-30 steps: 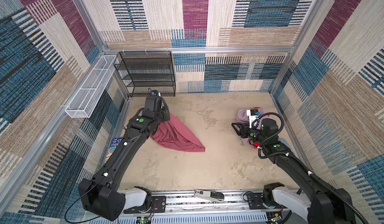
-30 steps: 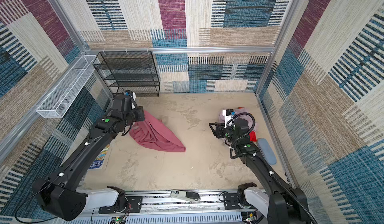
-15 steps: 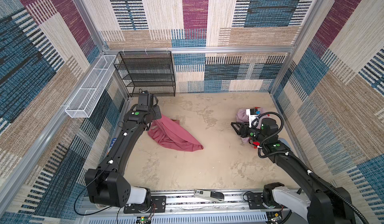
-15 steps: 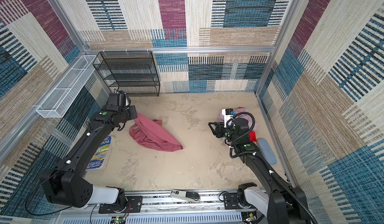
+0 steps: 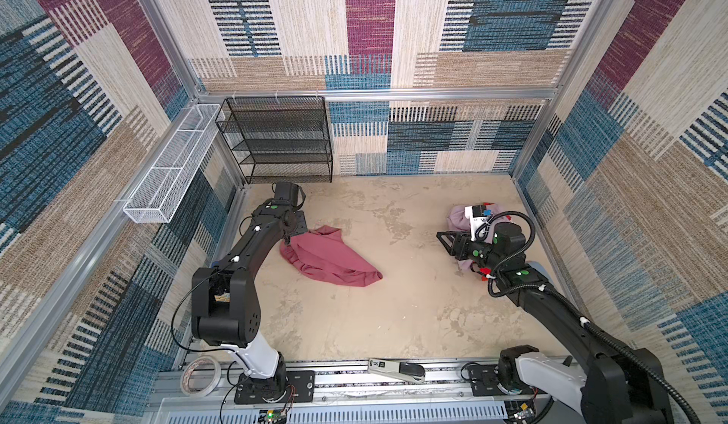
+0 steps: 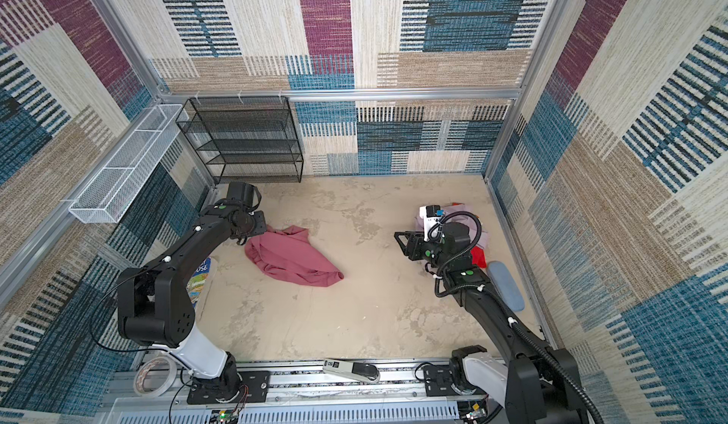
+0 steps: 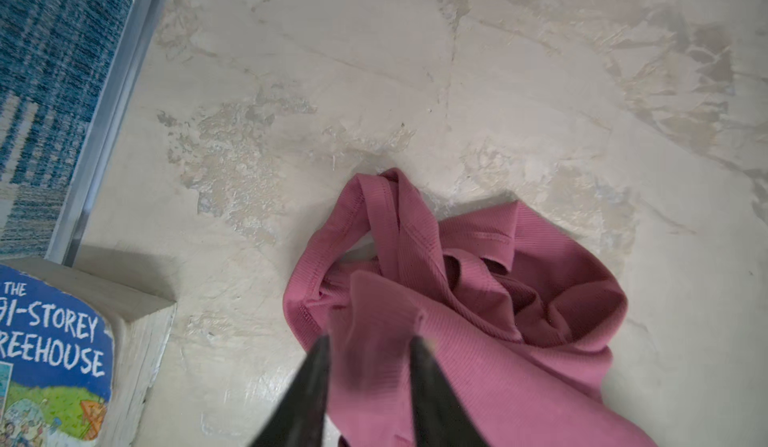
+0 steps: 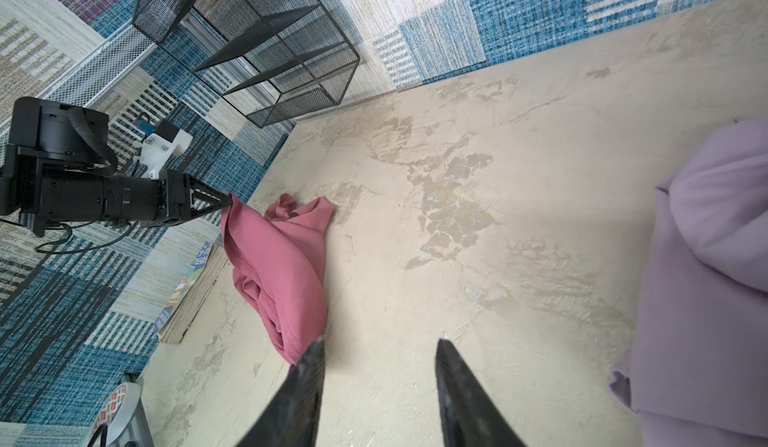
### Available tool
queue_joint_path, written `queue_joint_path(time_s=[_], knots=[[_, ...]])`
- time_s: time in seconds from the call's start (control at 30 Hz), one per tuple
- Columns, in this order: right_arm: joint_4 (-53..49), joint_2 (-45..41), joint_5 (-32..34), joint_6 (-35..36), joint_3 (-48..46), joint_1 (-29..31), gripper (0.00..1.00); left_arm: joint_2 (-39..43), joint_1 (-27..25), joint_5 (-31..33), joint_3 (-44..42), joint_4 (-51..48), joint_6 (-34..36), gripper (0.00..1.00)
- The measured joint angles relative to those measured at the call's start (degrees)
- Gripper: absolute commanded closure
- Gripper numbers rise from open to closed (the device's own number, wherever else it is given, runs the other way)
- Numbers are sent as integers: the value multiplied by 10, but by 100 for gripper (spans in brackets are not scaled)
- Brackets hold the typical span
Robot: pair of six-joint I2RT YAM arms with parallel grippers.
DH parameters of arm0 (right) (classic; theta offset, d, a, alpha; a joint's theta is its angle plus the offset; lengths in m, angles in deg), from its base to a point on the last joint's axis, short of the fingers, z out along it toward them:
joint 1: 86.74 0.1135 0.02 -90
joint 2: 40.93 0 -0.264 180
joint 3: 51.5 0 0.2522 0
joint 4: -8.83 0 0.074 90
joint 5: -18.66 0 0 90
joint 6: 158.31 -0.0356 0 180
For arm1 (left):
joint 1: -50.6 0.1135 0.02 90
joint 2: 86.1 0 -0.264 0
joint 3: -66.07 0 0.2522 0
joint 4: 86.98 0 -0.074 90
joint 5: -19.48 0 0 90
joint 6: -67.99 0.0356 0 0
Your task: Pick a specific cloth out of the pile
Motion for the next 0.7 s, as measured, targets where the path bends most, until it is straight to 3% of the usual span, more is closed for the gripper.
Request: queue_joint_path(time_s=[0.23,0.3,0.37,0.57,0.7], knots=[[3,3,0,0,0,0,53,95,-26,8,-18,1,-14,39],[6,8,-1,0,-2,0,53,116,-65,9,-29,2,-14,36],[13,14,-2,0,-4,0,54,125,-111,9,-37,1,-14,27],[22,23,-11,-9,-8,0,54,93,-259,-4,-44,2,-16,25],[23,20,-14,-9,-11,0,54,38,-325,-13,-31,-2,-25,20]])
